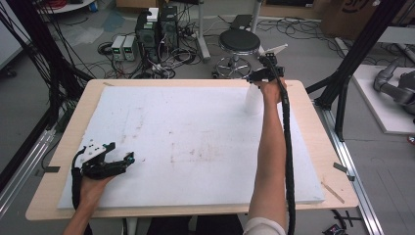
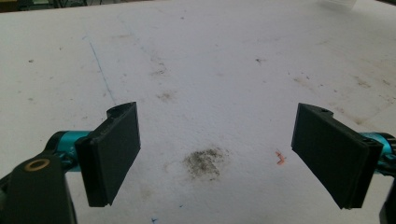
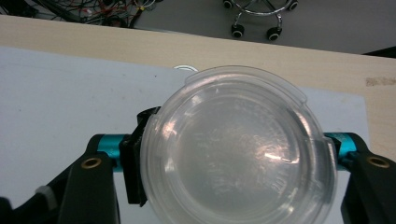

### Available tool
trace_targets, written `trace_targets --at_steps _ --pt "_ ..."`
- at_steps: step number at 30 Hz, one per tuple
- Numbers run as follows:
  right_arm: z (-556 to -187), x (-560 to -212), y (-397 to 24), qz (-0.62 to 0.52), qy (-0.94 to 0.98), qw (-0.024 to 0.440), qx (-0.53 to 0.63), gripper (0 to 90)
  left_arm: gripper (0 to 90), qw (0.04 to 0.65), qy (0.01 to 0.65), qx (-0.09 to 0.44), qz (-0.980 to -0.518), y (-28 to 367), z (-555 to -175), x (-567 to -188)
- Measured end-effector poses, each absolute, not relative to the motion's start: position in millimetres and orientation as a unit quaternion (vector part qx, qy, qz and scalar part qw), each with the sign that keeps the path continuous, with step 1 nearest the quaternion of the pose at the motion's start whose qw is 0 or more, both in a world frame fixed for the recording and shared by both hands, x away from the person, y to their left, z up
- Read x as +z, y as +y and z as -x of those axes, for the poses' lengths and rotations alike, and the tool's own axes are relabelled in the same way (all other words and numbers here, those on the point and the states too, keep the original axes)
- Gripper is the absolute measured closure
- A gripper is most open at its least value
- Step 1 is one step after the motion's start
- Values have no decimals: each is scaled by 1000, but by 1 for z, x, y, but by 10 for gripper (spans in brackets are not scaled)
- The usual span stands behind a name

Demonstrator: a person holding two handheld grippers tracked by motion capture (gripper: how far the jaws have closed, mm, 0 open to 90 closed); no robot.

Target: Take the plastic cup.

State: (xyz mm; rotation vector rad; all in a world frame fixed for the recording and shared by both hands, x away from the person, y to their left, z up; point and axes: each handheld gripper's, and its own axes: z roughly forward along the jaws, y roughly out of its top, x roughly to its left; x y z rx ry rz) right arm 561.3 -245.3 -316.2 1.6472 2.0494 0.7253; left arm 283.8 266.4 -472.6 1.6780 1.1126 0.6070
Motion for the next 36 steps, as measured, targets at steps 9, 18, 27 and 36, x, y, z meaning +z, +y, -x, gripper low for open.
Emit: trace_targets --at_steps 9,18,27,36 --pt "-561 -316 -246 -592 737 206 255 360 155 495 459 252 -693 266 -284 -473" --pt "-561 -315 -245 -590 738 207 254 363 155 495 460 252 -693 266 -284 -473" --pt "-559 -310 -245 -589 736 208 261 368 156 494 459 252 -694 266 -284 -473" --pt "-557 -290 -246 -584 733 221 271 378 156 493 459 253 -695 266 -284 -473"
